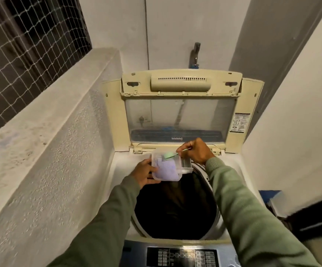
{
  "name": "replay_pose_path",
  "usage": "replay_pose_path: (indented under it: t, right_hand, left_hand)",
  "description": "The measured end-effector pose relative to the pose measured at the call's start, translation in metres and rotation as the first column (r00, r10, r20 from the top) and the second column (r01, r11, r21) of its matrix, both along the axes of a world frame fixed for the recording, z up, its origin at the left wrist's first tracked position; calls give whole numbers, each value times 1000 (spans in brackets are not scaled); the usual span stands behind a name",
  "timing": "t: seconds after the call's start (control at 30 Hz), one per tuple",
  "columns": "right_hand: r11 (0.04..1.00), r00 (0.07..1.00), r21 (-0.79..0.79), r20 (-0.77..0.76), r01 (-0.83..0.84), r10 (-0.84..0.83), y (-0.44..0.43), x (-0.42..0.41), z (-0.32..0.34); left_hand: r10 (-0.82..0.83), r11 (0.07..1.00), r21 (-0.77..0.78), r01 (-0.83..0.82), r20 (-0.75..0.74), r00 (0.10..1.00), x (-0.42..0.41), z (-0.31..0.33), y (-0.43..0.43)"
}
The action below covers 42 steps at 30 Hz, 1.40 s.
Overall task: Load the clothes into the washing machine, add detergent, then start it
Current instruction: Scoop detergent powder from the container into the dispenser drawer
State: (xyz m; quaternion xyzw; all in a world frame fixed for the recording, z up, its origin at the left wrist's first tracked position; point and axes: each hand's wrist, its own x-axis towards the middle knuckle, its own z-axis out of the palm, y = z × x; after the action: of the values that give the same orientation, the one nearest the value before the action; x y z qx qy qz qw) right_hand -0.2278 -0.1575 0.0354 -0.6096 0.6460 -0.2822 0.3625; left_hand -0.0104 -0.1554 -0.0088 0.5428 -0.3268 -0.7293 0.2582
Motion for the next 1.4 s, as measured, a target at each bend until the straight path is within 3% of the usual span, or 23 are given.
replay_pose_path:
  t: [0.1,0.23,0.37,0.63,0.77,0.9,1.03,1.13,1.27,1.4]
  right_hand:
    - [1000,993,-19,-119,8,-10,0,9,-5]
    - [997,980,73,-194,-23,37,2,16,-6]
    - [998,976,8,-209,60,-57,0,21,-4]
    - [995,925,-73,-369,69,-91,-5,33,0]
    - [995,823,-13,-563,-99,75,-10,37,-2]
    - [986,862,82,-478,-144,165,-16,43,0]
    - [996,931,12,-353,-94,92,-20,44,1]
    - [991,887,-96,-459,-98,43,-24,41,-1]
    - [987,799,-51,-594,-155,95,-24,40,-3]
    - [989,781,8,-613,-146,120,-22,45,-13]
  left_hand:
    - [-51,999,2,51,-1,999,3,-6,-5]
    - [-56,998,-23,56,10,998,6,-17,-10]
    - [-66,997,-32,66,8,998,4,-27,-15]
    - [-64,998,-18,63,-19,998,-5,-31,-18]
    - [-31,998,-60,30,-29,999,-6,-28,-18]
    - [0,997,-81,-4,-49,999,-4,-24,-18]
    - [25,995,-100,-27,-22,999,0,-19,-18]
    - [33,994,-100,-33,-3,999,3,-16,-20]
    - [-1,994,-109,3,25,1000,4,-10,-22]
    - [-37,992,-121,43,53,998,0,-2,-26]
